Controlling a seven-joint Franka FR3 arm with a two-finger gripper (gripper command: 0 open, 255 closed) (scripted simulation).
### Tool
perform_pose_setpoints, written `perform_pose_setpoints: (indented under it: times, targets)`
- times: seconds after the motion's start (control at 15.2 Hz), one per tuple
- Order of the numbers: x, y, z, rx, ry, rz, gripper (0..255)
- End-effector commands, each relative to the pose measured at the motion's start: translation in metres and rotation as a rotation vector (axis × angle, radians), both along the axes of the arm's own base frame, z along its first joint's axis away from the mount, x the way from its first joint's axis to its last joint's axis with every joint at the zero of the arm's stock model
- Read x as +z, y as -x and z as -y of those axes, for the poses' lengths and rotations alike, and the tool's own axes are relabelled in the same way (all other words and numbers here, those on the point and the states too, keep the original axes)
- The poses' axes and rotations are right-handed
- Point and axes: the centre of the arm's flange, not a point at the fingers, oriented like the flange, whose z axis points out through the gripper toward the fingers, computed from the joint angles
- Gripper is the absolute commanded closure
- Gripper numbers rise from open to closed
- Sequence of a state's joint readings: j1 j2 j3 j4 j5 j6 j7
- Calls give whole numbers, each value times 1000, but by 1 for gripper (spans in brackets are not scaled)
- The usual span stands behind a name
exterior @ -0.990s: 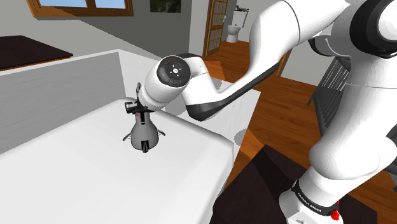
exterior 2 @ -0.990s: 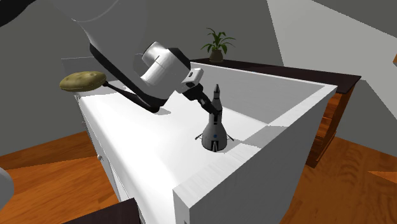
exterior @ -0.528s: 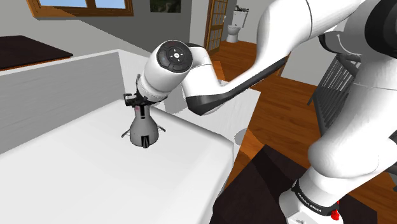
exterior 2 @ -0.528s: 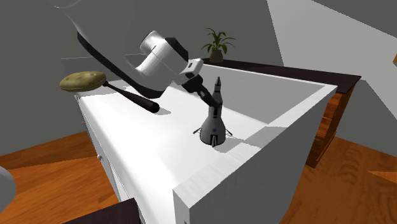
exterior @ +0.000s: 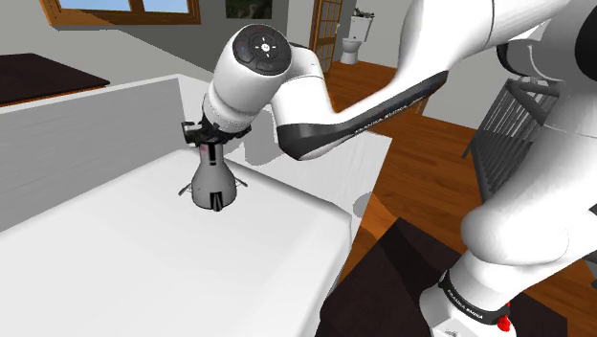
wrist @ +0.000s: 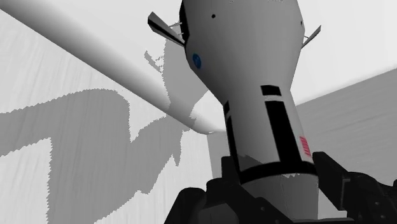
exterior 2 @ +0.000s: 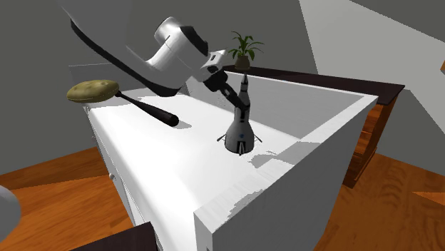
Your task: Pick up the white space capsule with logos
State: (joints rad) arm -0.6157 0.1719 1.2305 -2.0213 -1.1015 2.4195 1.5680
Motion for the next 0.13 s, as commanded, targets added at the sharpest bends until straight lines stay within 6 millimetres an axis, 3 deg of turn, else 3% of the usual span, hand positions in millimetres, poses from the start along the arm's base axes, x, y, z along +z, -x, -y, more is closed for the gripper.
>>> perform_pose_setpoints:
  times: [0.0,0.07]
  targets:
    - [6,0,0,1,-1,1,255]
    - [6,0,0,1,-1,1,255]
